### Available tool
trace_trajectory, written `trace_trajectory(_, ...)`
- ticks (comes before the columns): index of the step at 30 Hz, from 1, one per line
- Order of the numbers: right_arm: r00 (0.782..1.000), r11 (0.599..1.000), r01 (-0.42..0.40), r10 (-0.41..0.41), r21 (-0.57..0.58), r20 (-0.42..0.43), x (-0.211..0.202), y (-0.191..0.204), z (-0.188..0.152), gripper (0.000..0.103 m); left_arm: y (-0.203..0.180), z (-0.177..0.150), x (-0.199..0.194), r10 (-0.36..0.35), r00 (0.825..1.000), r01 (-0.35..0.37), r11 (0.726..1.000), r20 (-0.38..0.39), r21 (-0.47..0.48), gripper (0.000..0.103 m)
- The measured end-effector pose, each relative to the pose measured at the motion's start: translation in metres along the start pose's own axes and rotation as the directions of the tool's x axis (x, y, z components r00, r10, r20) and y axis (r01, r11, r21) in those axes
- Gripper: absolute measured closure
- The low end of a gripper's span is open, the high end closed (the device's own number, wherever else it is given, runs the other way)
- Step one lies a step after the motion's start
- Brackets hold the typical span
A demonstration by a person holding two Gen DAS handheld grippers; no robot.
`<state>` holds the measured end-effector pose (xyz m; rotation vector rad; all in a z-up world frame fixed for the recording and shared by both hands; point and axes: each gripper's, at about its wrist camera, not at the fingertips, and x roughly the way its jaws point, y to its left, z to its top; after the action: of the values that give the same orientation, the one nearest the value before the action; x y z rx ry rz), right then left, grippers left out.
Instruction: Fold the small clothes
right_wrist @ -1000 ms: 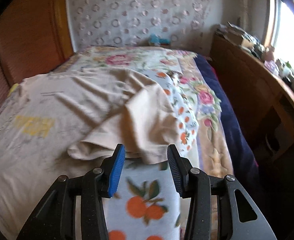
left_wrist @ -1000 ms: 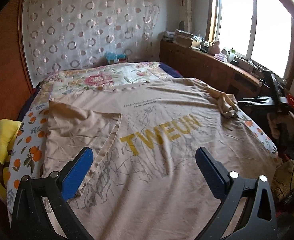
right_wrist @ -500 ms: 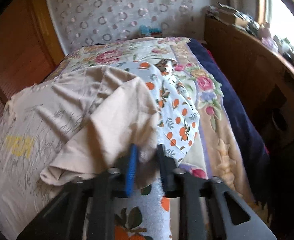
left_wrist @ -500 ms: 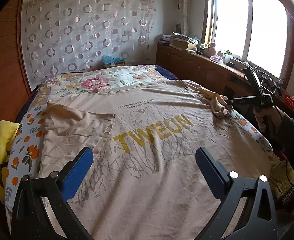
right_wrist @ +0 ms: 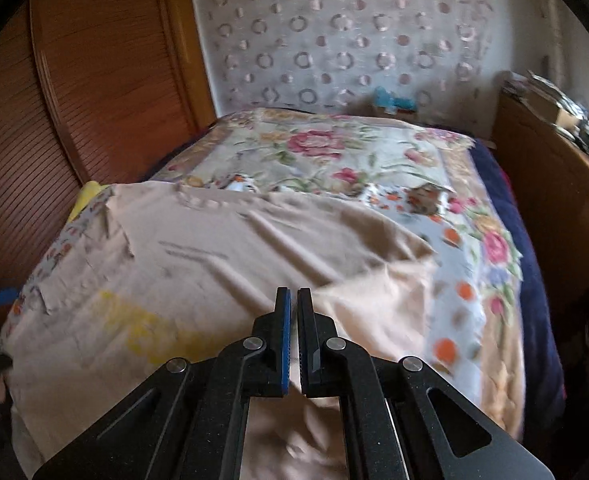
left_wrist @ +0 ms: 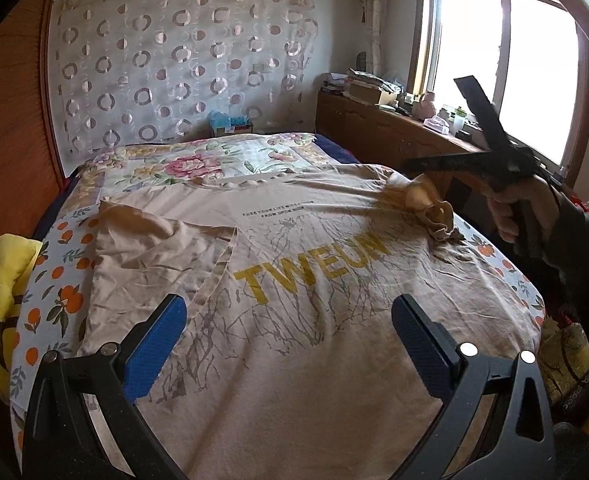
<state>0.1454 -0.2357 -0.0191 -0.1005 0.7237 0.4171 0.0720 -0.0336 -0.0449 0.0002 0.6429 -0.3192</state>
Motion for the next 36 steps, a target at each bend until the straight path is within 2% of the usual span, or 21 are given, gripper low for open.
trace_trajectory(5,0.999,1.000,-0.029,0.029,-0.006,-0.020,0.031,0.018,0.022,0.100,0.006,-0.002,0.000,-0.002,1.000,0.002,1.000,0.000,-0.017,0.000)
trace_trajectory(8,1.000,0.999,-0.003,0.003,-0.036,-0.014,0.035,0.027,0.029,0.100,0.008,-0.004,0.000,-0.005,1.000,0.004,1.000,-0.004,-0.023,0.000)
trace_trajectory(11,0.999,0.997,0.039,-0.039,-0.065,-0.006,0.034,0.029,0.023,0.100,0.008,-0.004,0.000,-0.006,1.000,0.006,1.000,-0.003,-0.022,0.000)
trace_trajectory(13,0.994,0.990,0.106,-0.108,-0.090,-0.017,0.029,0.028,0.015,0.086,0.008,-0.004,0.000,-0.008,1.000,0.008,1.000,-0.001,-0.023,0.000)
trace_trajectory(14,0.993,0.989,0.116,-0.119,-0.092,-0.027,0.029,0.026,0.011,0.083,0.008,-0.005,0.000,-0.009,1.000,0.008,1.000,-0.001,-0.025,0.000)
trace_trajectory(18,0.991,0.992,0.091,-0.099,-0.086,-0.094,0.037,0.015,-0.012,0.079,0.006,-0.005,0.001,-0.013,1.000,0.013,1.000,-0.004,-0.024,0.000)
trace_trajectory(21,0.982,0.988,0.100,-0.117,-0.117,-0.149,0.049,0.014,-0.030,0.072,0.005,-0.006,0.002,-0.011,1.000,0.011,1.000,-0.009,-0.018,0.000)
trace_trajectory(26,0.976,0.986,0.103,-0.126,-0.134,-0.175,0.062,0.012,-0.044,0.072,0.007,-0.005,0.002,-0.011,1.000,0.011,1.000,-0.010,-0.022,0.000)
trace_trajectory(29,0.977,0.985,0.102,-0.126,-0.141,-0.175,0.066,0.011,-0.045,0.072,0.007,-0.005,0.002,-0.011,1.000,0.010,1.000,-0.011,-0.020,0.000)
trace_trajectory(30,0.977,0.984,0.101,-0.125,-0.144,-0.174,0.066,0.011,-0.045,0.077,0.007,-0.005,0.002,-0.011,1.000,0.010,1.000,-0.011,-0.018,0.000)
trace_trajectory(31,0.977,0.984,0.095,-0.121,-0.151,-0.174,0.067,0.012,-0.044,0.093,0.007,-0.005,0.002,-0.011,1.000,0.010,1.000,-0.011,-0.019,0.000)
trace_trajectory(32,0.977,0.982,0.101,-0.128,-0.159,-0.171,0.066,0.013,-0.043,0.100,0.007,-0.005,0.002,-0.010,1.000,0.010,1.000,-0.011,-0.019,0.000)
trace_trajectory(33,0.976,0.981,0.112,-0.139,-0.161,-0.167,0.066,0.014,-0.041,0.101,0.007,-0.005,0.002,-0.010,1.000,0.010,1.000,-0.012,-0.020,0.000)
trace_trajectory(36,0.988,0.990,0.076,-0.090,-0.116,-0.123,0.060,0.016,-0.028,0.101,0.007,-0.005,0.003,-0.011,1.000,0.011,1.000,-0.010,-0.022,0.000)
